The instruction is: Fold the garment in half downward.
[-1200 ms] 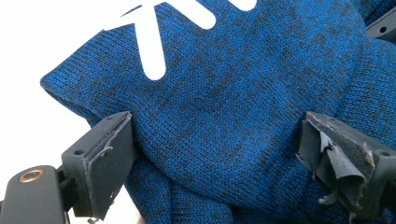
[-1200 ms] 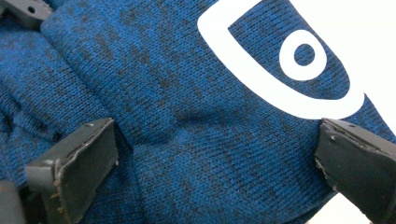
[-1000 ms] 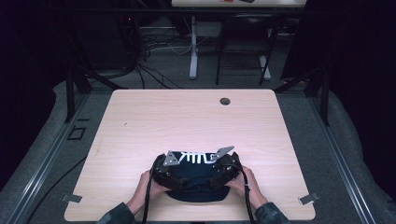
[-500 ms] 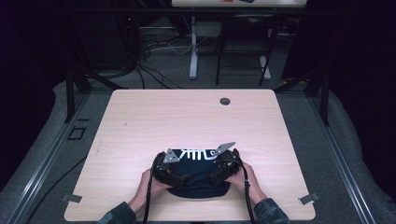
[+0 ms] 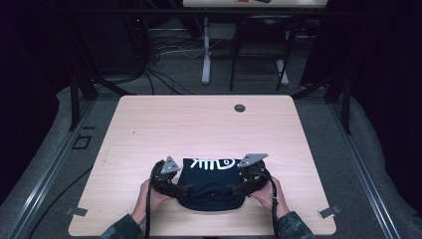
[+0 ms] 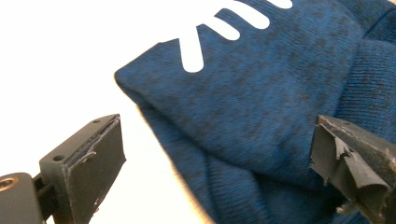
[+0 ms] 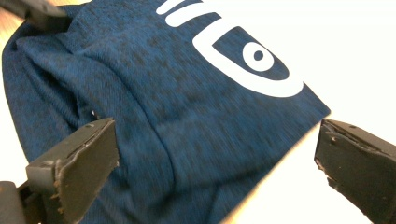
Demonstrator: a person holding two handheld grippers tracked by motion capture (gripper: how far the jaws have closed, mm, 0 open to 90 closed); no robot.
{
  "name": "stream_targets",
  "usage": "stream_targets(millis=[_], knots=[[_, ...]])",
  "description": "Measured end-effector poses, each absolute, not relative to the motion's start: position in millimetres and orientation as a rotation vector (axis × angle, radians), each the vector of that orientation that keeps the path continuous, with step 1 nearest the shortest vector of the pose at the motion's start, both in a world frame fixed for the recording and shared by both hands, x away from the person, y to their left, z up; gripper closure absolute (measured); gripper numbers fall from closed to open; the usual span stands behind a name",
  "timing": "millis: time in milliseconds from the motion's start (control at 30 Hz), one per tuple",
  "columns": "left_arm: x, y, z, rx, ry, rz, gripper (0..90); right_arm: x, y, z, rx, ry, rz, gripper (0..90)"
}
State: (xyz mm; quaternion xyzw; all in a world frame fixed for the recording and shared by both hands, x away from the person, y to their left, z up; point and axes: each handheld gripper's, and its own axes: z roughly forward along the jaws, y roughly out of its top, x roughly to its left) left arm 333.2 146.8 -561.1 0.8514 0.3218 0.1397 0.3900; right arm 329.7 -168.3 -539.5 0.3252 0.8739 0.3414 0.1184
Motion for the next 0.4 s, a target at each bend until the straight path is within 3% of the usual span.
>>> stream_targets(millis=[400], knots=[[345.3,183.3,-566.2,2.116,0.921,0.357,4.0,318.4,-205.2,-548.5,1.071,2.519,0.908,0.0]])
